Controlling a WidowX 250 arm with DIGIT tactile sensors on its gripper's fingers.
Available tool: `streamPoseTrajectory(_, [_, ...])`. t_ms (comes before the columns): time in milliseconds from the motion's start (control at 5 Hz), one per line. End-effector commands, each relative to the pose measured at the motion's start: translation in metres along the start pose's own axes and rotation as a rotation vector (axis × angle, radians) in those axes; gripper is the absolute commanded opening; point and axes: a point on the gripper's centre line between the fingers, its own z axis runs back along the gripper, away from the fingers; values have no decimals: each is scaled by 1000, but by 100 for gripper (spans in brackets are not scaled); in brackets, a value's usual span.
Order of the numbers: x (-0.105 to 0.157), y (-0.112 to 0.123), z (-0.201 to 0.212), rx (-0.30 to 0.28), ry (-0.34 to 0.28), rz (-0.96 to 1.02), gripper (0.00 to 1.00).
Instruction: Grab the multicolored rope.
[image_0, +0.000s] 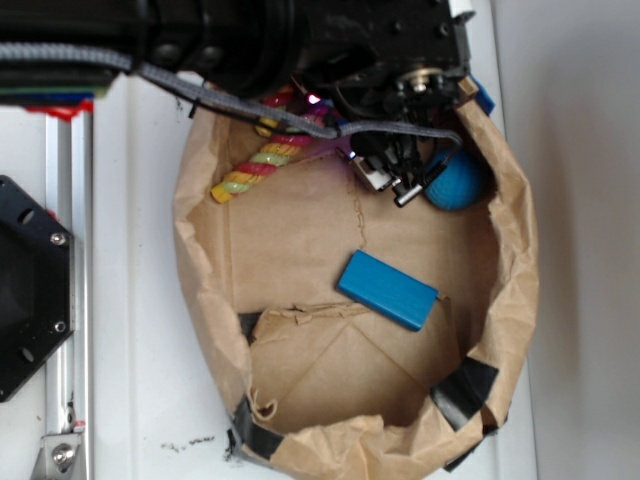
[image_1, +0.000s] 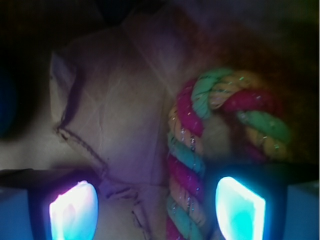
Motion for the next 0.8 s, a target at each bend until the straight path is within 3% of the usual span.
streamPoseTrajectory(0, [14, 10, 10, -19, -57, 23, 100])
streamPoseTrajectory(400, [25, 12, -6, -28, -69, -2, 100])
streamPoseTrajectory(600, [28, 11, -16, -71, -86, -23, 100])
